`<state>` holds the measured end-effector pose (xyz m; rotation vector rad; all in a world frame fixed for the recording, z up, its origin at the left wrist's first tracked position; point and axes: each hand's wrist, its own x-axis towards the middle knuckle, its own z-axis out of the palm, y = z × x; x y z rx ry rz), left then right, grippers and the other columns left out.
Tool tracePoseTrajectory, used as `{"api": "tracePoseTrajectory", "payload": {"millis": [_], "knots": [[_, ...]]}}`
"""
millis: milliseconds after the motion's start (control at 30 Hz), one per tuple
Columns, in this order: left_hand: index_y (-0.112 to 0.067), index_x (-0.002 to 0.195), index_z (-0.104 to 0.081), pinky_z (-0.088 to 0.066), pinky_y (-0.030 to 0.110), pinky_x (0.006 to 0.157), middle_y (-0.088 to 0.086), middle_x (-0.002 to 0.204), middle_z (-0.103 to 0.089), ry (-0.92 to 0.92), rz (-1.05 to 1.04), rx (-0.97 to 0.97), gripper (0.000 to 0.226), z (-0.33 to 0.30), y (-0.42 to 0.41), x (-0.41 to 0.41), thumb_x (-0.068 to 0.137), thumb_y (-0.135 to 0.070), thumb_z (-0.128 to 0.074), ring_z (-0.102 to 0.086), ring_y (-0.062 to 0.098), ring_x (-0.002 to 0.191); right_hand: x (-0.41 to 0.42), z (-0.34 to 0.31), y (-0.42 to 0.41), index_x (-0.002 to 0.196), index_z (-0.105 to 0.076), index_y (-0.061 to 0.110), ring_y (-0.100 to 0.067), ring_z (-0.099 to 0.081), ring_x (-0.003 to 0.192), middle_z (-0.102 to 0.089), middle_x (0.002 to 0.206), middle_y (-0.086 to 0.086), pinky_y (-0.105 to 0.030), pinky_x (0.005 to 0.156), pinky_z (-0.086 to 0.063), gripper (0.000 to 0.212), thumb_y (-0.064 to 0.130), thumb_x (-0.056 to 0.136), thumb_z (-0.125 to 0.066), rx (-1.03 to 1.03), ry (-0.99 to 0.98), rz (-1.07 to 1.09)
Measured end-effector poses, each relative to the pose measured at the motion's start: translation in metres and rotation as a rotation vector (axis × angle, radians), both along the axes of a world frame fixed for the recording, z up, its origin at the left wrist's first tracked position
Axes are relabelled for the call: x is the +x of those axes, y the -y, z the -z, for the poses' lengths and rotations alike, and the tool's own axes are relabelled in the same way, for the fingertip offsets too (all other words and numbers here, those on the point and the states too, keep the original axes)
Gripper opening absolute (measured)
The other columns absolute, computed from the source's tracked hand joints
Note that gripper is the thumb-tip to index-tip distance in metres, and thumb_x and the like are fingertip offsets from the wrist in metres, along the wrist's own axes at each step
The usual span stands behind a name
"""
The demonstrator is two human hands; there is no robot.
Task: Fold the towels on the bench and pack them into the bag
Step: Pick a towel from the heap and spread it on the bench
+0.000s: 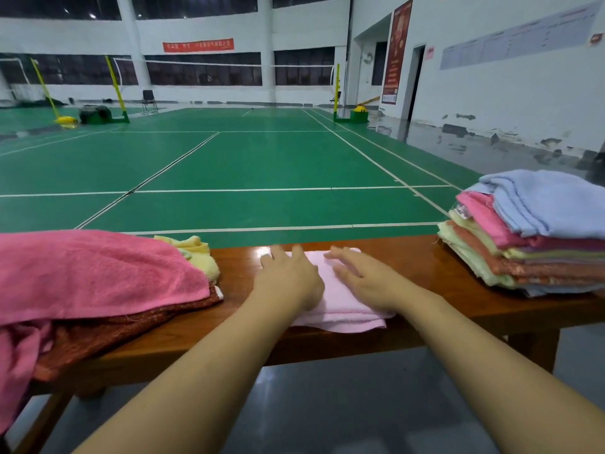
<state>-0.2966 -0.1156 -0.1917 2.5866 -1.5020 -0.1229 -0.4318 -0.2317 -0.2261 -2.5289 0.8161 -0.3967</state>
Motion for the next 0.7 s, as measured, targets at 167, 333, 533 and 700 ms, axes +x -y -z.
{"api": "tracePoseTrajectory", "payload": {"millis": [167, 333, 533, 700], "knots": [[-0.011, 0.159, -0.014, -0.015, 0.06, 0.12, 0.027, 0.165, -0.006, -0.04, -0.016, 0.224, 0.066, 0.029, 0.009, -0.018, 0.105, -0.047, -0.021, -0.009, 0.051, 0.149, 0.005, 0.006, 0.002, 0.152, -0.039, 0.034, -0.015, -0.023, 0.151, -0.028, 0.164, 0.008, -0.041, 0.123, -0.021, 0.048, 0.046, 0.106, -0.036, -0.089, -0.187, 0.106], [-0.032, 0.161, 0.005, 0.001, 0.06, 0.121, 0.004, 0.168, 0.017, -0.07, 0.147, 0.2, 0.066, 0.032, 0.014, 0.013, 0.102, -0.059, -0.008, 0.015, 0.031, 0.155, 0.006, -0.017, -0.013, 0.153, -0.034, 0.041, -0.026, -0.034, 0.14, -0.035, 0.155, 0.001, -0.051, 0.111, -0.031, 0.05, 0.054, 0.105, -0.028, -0.187, -0.42, 0.222], [-0.042, 0.16, -0.006, 0.009, 0.056, 0.122, -0.003, 0.17, 0.011, 0.096, 0.346, 0.074, 0.064, 0.031, 0.023, 0.048, 0.101, -0.066, -0.016, 0.017, 0.02, 0.155, -0.003, -0.035, -0.027, 0.135, -0.056, 0.035, -0.028, -0.05, 0.117, -0.051, 0.128, -0.007, -0.045, 0.093, -0.042, 0.056, 0.068, 0.097, -0.032, -0.302, -0.544, 0.316], [-0.025, 0.149, -0.036, -0.033, 0.052, 0.111, 0.012, 0.156, -0.03, 0.23, 0.145, -0.089, 0.066, 0.012, 0.019, 0.049, 0.097, -0.066, -0.041, -0.027, 0.034, 0.144, -0.005, -0.039, -0.029, 0.105, -0.065, 0.024, -0.026, -0.058, 0.096, -0.062, 0.107, -0.002, -0.037, 0.079, -0.046, 0.047, 0.064, 0.097, -0.043, -0.365, -0.417, 0.391]]}}
